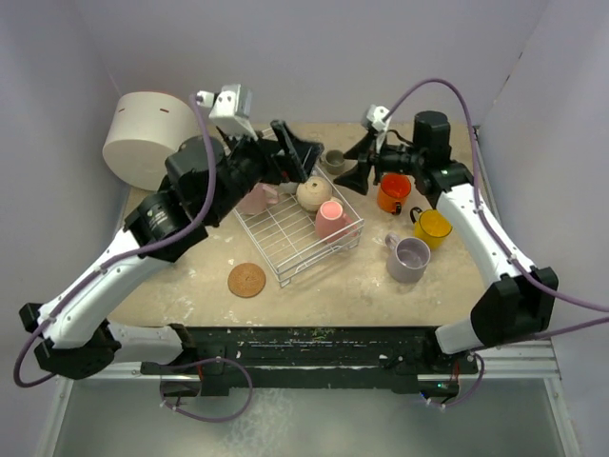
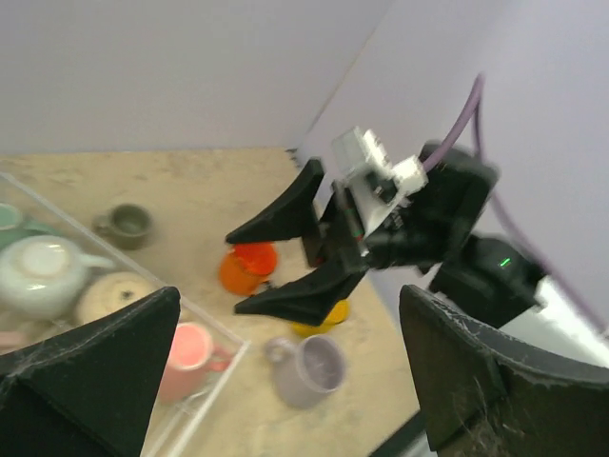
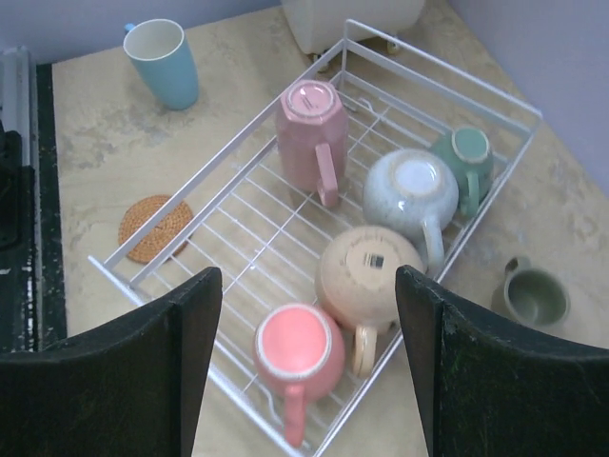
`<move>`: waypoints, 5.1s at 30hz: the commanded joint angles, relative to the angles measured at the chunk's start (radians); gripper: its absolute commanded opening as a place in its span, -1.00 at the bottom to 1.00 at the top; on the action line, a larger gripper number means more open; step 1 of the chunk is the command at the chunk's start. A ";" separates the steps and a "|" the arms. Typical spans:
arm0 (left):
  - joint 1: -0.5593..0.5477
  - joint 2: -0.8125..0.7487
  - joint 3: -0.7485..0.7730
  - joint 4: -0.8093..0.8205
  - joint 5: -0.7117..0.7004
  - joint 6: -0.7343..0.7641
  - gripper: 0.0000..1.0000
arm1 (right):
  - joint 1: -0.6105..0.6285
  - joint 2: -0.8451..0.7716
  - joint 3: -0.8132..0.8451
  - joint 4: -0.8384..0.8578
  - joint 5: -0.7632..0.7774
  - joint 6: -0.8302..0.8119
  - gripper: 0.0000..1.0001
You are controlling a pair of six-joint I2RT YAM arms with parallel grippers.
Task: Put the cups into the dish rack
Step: Adjust the cup in the dish rack.
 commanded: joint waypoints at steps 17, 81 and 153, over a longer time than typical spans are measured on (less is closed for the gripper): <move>0.775 -0.342 -0.567 0.022 0.422 0.465 0.67 | 0.305 0.373 0.390 -0.285 0.140 -0.649 0.60; 0.774 -0.645 -0.952 0.161 0.286 0.560 0.99 | 0.449 0.859 0.881 -0.092 0.549 -0.120 -1.00; 0.774 -0.667 -0.955 0.160 0.267 0.566 0.99 | 0.558 0.829 0.936 -0.114 0.627 -0.044 -0.75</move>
